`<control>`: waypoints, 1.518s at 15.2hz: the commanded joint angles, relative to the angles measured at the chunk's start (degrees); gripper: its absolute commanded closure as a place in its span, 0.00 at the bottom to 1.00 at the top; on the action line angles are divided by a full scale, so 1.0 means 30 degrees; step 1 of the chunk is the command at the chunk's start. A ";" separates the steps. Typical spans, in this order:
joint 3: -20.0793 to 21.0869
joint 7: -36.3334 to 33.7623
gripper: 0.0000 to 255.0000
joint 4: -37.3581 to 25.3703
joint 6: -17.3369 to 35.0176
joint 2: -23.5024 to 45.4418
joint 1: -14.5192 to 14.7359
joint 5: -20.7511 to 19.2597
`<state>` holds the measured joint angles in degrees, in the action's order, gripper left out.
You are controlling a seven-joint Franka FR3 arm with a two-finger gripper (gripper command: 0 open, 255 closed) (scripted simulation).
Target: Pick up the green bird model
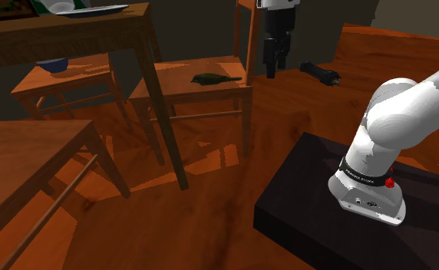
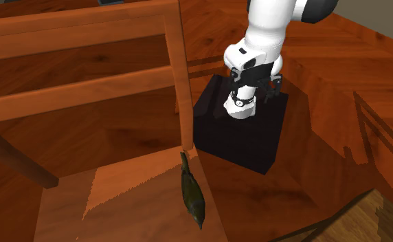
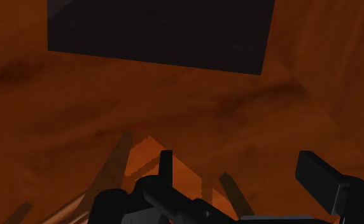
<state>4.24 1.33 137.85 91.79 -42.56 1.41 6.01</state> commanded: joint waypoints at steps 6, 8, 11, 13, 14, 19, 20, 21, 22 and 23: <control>-0.0276 0.1789 0.00 -0.1926 0.1586 0.3727 -0.0198 -0.1506; -0.0336 0.2407 0.00 -0.2858 0.2097 0.5221 -0.0265 -0.2076; -0.0374 0.3248 0.00 -0.4422 0.2717 0.7455 -0.0355 -0.2908; -0.0369 0.3757 0.00 -0.5575 0.3030 0.8940 -0.0403 -0.3456; -0.0362 0.3998 0.00 -0.6185 0.3155 0.9681 -0.0421 -0.3729; -0.0264 0.5109 0.00 -0.9585 0.3466 1.3398 -0.0450 -0.5101; -0.0240 0.5318 0.00 -1.0340 0.3463 1.4148 -0.0437 -0.5378; -0.0216 0.5527 0.00 -1.1122 0.3439 1.4903 -0.0417 -0.5655; -0.0195 0.5736 0.00 -1.1934 0.3393 1.5663 -0.0387 -0.5932; -0.0175 0.5947 0.00 -1.2777 0.3323 1.6431 -0.0349 -0.6209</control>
<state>3.73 18.29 102.15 102.07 4.46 0.35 -11.71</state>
